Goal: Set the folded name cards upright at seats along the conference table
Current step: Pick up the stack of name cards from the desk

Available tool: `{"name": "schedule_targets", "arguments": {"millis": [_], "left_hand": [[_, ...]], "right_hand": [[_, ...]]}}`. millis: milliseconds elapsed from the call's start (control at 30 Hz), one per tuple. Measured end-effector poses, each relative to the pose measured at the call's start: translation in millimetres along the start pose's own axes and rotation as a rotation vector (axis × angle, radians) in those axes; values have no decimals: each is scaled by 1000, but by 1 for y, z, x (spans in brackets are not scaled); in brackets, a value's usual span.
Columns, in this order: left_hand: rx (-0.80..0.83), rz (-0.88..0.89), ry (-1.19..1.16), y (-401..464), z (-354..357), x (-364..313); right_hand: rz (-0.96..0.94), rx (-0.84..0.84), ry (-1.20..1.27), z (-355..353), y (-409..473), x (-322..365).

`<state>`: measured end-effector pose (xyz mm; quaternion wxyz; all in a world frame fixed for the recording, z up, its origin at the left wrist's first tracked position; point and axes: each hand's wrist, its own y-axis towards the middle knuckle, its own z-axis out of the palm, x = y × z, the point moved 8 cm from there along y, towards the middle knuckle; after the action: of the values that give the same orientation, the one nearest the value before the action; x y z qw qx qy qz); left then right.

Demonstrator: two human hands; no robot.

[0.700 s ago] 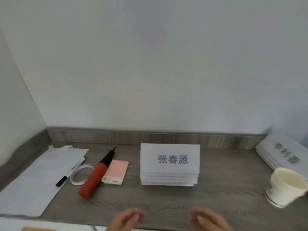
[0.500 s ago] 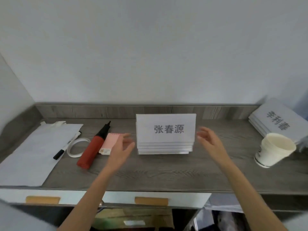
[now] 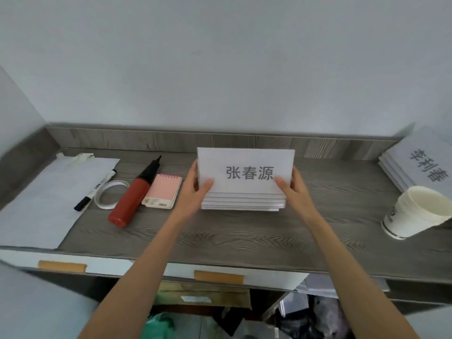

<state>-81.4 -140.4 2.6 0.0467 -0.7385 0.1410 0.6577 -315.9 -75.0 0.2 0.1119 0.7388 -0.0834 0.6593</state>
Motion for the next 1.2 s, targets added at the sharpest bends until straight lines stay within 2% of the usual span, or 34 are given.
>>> {"name": "schedule_targets", "arguments": {"millis": [200,333,467,600,800,967,1067,1200], "left_hand": [[-261,-14,33,-39,-15,-14],[-472,3,88,-104,-44,-45],[-786,-75,114,-215,-69,-59],[-1206,-228,132,-370,-69,-55],[-1852,-373,23,-602,25,-49],[-2322,-474,-56,-747,139,-51],[-2535,-482,-95,-816,203,-52],[-2711,-486,-124,-901,266,-58]], "right_hand": [[-79,107,-33,12,8,12],[-127,265,21,46,-8,34],[-163,609,39,108,-53,61],[-141,1029,33,184,-144,59],[-135,1668,-35,256,-351,30],[-108,2104,-85,250,-541,8],[-121,2305,-138,229,-643,-7],[-129,2450,-203,196,-769,-23]]}}
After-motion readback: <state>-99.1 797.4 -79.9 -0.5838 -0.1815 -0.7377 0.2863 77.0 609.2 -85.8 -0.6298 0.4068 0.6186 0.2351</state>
